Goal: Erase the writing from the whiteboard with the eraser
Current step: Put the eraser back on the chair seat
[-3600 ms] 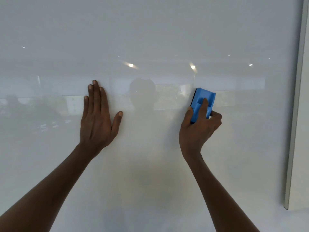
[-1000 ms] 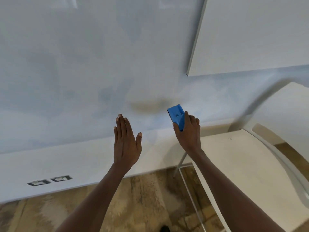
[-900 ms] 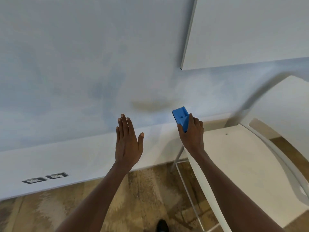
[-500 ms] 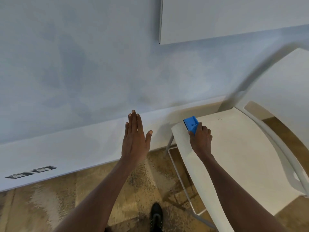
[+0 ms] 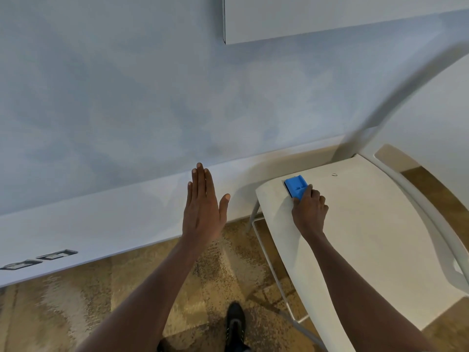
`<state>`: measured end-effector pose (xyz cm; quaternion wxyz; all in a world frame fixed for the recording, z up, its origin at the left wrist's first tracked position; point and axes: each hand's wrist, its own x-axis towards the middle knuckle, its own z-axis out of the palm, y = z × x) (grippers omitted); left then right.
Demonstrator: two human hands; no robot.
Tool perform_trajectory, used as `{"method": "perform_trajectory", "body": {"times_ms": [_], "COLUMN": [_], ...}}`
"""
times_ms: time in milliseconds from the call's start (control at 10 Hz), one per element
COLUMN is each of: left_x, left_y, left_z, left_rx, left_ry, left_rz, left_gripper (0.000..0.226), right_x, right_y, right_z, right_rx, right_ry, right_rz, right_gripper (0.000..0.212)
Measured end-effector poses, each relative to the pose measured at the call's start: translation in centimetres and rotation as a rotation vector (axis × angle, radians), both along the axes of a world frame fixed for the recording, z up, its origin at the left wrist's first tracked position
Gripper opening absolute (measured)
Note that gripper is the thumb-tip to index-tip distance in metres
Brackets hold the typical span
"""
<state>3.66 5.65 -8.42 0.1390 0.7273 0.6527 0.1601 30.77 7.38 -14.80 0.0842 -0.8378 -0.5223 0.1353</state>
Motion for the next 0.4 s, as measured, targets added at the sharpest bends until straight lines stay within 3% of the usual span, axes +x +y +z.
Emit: {"method": "perform_trajectory", "body": {"times_ms": [300, 400], "left_x": [-1.7, -2.4], "left_y": [0.0, -0.5], "left_z": [1.2, 2.2], "left_rx": [0.064, 0.087], "left_ry": [0.011, 0.002], "left_rz": [0.046, 0.089], "left_gripper": [0.077, 0.078], "right_x": [-0.8, -2.3], "right_y": [-0.2, -1.3], "right_z": [0.9, 1.6], "right_rx": [0.079, 0.19], "right_ry": [0.027, -0.036], "right_rz": [-0.021, 0.039], "right_gripper": [0.074, 0.068]}}
